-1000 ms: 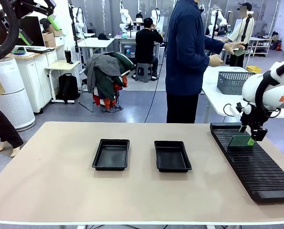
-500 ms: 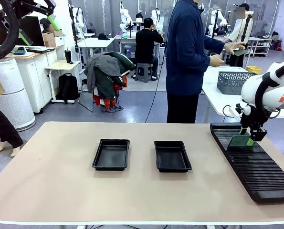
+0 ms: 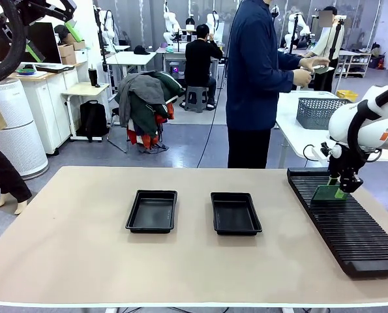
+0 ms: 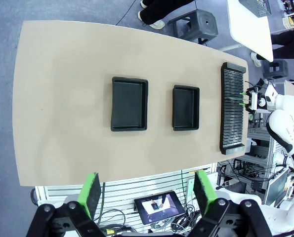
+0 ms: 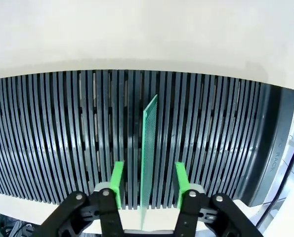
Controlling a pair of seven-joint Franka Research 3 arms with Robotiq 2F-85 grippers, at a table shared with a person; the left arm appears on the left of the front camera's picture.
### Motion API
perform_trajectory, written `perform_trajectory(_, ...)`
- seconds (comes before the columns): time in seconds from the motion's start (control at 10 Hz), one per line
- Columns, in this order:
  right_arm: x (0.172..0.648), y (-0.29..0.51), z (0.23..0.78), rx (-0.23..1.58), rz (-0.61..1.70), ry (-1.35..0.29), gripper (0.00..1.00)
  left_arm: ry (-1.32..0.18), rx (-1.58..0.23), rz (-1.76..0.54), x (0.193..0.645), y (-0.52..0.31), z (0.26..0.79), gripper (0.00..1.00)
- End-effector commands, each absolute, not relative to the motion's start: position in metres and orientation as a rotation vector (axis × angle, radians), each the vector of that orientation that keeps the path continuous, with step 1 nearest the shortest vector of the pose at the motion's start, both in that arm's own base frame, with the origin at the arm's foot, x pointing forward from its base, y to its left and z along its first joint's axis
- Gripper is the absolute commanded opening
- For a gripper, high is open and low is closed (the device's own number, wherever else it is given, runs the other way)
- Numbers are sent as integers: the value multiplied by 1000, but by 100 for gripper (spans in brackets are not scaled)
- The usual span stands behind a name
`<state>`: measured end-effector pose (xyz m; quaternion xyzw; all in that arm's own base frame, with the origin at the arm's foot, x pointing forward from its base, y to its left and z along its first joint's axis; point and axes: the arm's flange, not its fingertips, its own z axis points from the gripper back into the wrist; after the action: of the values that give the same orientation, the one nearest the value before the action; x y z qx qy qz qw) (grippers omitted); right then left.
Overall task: Inspect and transfer BCBs to ESD trays.
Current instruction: Pick up the Blank PCB from the PCB Rack and place it in the left ESD tray.
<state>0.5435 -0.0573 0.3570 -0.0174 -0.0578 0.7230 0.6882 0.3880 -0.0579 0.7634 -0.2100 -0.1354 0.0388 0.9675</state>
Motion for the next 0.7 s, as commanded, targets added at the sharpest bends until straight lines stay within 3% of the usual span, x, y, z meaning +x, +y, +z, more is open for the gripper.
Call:
perform_trajectory(0.0,541,-56,353,-75,1628,-122,46,-275,-428,82,388,-57,763,100)
perform_trajectory(0.6,540,-56,352,-87,1626,-111,22,-275,-428,82,388,-57,763,100)
